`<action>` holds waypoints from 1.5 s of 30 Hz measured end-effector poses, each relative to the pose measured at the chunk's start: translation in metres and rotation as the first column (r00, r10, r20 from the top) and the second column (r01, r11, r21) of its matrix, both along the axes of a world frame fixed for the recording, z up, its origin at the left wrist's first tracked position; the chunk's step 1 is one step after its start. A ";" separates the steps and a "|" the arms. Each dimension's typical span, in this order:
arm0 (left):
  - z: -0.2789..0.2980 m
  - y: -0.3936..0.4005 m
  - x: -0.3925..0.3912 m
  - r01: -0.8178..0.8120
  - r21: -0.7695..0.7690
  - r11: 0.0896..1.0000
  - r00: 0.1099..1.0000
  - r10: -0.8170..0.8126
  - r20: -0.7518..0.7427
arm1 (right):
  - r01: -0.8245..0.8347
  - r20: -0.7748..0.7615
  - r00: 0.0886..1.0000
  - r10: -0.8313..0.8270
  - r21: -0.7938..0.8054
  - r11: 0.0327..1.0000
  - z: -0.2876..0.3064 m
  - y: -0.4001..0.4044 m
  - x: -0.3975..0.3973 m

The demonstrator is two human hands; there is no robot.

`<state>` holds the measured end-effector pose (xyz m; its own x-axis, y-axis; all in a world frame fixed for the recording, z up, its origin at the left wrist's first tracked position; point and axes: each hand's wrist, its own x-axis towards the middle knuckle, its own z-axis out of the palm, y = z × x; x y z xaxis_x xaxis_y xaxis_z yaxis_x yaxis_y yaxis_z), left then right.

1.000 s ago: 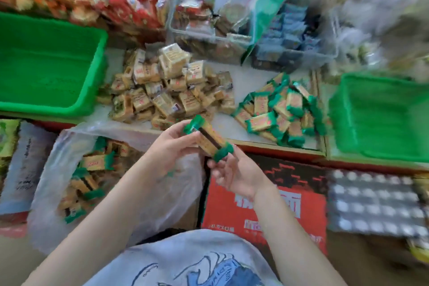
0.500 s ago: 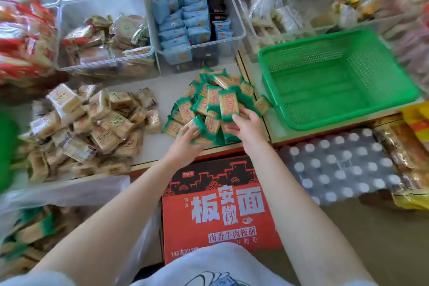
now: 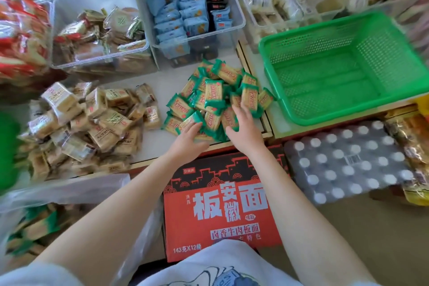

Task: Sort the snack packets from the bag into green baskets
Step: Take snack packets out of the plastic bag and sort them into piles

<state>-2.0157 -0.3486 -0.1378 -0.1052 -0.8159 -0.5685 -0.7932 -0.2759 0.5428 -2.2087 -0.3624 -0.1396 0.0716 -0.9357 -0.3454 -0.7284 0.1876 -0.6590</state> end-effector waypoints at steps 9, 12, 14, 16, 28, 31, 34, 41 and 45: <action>0.003 0.123 0.105 -0.567 -0.170 0.806 0.817 0.524 -0.242 | -0.199 0.175 0.970 0.169 0.172 0.965 0.013 0.084 0.123; -0.029 0.193 0.175 -0.658 -0.059 0.751 0.753 0.654 -0.068 | -0.340 0.174 0.937 0.303 0.261 0.903 -0.009 0.124 0.187; -0.056 0.243 0.226 -0.697 0.041 0.716 0.716 0.694 0.070 | -0.435 0.188 0.900 0.393 0.327 0.839 -0.023 0.153 0.239; -0.084 0.278 0.267 -0.723 0.126 0.679 0.690 0.710 0.138 | -0.495 0.182 0.869 0.461 0.366 0.788 -0.036 0.171 0.284; -0.143 0.324 0.312 -0.532 0.431 0.729 0.816 0.577 0.032 | -0.552 -0.287 0.537 0.793 0.591 0.588 -0.107 0.164 0.358; -0.132 0.315 0.311 -0.481 0.432 0.763 0.852 0.522 0.028 | -0.513 -0.396 0.527 0.752 0.557 0.653 -0.093 0.150 0.337; -0.109 0.292 0.308 -0.416 0.124 0.901 0.908 0.403 0.117 | -0.567 -0.441 0.516 0.735 0.467 0.678 -0.076 0.142 0.322; -0.092 0.210 0.290 -0.070 -0.212 0.975 0.978 0.109 0.180 | -0.528 -0.311 0.716 0.625 0.344 0.776 -0.080 0.123 0.280; -0.108 0.189 0.282 -0.005 -0.087 0.996 0.980 0.022 0.199 | -0.317 -0.202 0.881 0.427 0.418 0.851 -0.095 0.113 0.259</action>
<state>-1.7333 -0.1592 -0.2455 0.0145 -0.8629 -0.5052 -0.8845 -0.2467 0.3960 -1.9499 -0.2492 -0.2350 0.2384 -0.6612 -0.7113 -0.9325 0.0487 -0.3578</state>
